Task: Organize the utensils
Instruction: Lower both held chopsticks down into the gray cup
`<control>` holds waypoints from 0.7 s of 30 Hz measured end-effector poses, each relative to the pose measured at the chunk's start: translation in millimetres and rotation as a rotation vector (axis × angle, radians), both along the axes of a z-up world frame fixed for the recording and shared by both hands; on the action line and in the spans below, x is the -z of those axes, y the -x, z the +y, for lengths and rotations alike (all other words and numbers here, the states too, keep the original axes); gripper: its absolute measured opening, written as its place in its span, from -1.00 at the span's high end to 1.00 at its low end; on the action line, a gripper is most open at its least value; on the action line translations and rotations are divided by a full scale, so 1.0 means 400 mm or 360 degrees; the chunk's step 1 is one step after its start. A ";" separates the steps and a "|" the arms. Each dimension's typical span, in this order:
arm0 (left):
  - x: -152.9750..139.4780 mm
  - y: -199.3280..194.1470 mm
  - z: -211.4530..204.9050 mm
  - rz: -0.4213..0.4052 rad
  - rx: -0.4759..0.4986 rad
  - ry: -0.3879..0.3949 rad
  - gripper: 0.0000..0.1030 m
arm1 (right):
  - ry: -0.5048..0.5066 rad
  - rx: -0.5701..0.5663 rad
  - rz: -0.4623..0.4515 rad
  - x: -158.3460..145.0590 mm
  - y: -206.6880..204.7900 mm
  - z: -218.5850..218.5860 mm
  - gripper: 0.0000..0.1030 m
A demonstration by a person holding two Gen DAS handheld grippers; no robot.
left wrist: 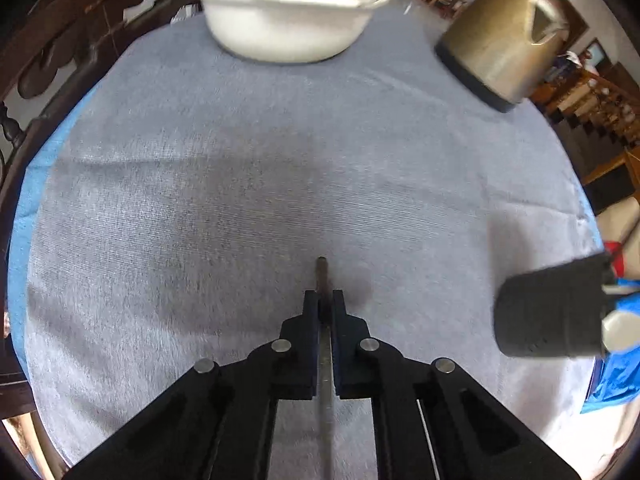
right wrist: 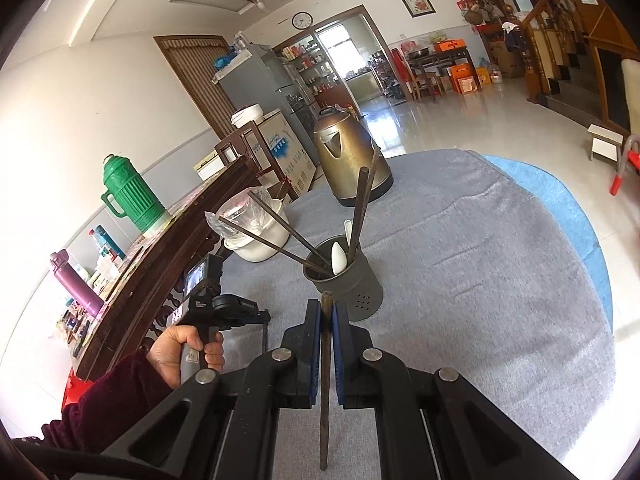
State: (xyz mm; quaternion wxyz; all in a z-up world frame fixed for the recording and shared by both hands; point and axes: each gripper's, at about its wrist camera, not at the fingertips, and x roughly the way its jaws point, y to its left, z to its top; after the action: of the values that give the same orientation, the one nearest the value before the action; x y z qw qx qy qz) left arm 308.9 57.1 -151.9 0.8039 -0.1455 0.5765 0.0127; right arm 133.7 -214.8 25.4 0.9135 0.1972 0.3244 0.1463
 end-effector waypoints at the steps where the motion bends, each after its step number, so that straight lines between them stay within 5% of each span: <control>1: -0.022 0.018 -0.010 -0.0046 0.0030 -0.0014 0.90 | 0.0004 0.0000 -0.0008 -0.003 0.003 0.001 0.90; 14: -0.457 0.277 -0.111 -0.0807 0.0340 0.0029 0.90 | 0.0073 0.0040 -0.0217 -0.109 0.016 0.043 0.90; 21: -0.585 0.324 -0.136 -0.1020 0.0419 0.0072 0.90 | 0.0117 0.0096 -0.0329 -0.191 0.002 0.061 0.90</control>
State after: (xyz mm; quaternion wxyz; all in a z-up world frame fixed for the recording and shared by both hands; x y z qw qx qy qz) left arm 179.3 2.7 82.0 0.9354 -0.0844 0.3088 -0.1503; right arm 132.9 -190.5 101.7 0.9527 0.1572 0.2275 0.1261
